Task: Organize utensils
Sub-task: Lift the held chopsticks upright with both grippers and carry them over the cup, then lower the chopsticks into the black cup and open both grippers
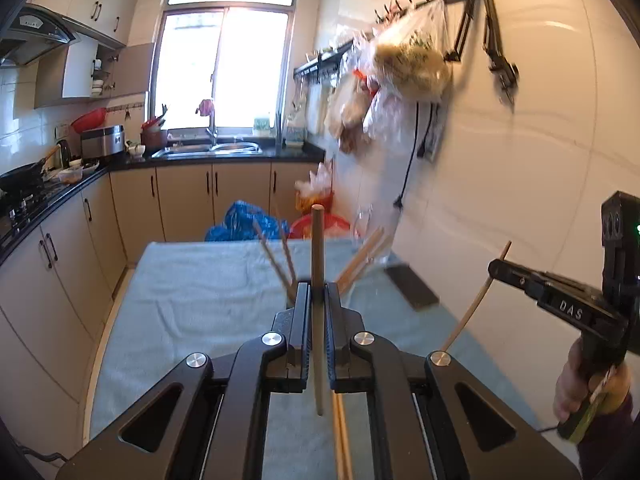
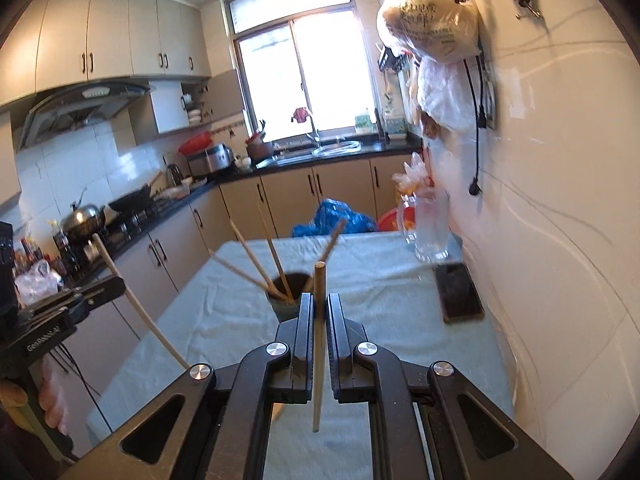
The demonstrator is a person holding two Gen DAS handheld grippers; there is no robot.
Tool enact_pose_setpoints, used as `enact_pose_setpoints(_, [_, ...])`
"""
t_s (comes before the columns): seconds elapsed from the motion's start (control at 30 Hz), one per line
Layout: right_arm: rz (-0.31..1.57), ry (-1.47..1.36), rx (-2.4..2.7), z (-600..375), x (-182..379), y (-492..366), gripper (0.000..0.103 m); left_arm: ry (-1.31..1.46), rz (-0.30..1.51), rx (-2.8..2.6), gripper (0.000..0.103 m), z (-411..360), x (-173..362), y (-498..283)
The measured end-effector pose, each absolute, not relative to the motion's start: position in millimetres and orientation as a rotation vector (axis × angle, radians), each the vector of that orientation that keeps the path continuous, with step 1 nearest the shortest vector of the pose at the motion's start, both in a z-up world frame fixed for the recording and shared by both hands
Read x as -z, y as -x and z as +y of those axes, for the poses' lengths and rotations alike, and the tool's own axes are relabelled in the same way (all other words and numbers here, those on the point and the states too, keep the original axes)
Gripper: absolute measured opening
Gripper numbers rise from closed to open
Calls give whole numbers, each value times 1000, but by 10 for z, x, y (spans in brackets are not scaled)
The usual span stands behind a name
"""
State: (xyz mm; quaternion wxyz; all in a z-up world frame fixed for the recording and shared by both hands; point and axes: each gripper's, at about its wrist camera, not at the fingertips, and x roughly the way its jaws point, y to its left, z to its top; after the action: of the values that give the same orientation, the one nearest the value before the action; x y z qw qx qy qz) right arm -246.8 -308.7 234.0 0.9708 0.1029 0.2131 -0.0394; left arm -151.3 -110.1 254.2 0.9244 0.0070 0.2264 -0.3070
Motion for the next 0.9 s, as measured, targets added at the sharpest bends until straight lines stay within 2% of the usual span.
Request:
enact_pose_setpoints(0.33, [307, -234, 60, -3117, -2854, 1708, 7, 59, 359, 602, 6, -1546, -2957, 941])
enact_pose_setpoints(0.5, [264, -238, 83, -3147, -2935, 1306, 7, 58, 353, 572, 6, -1758, -2949, 594])
enact_pose_setpoints(0.77, [349, -236, 131, -3193, -2612, 595, 7, 53, 507, 541, 6, -1980, -2461, 52])
enact_pose_setpoints(0.9, [416, -268, 153, -3267, -2390, 348, 7, 43, 515, 558, 6, -1999, -2368, 41])
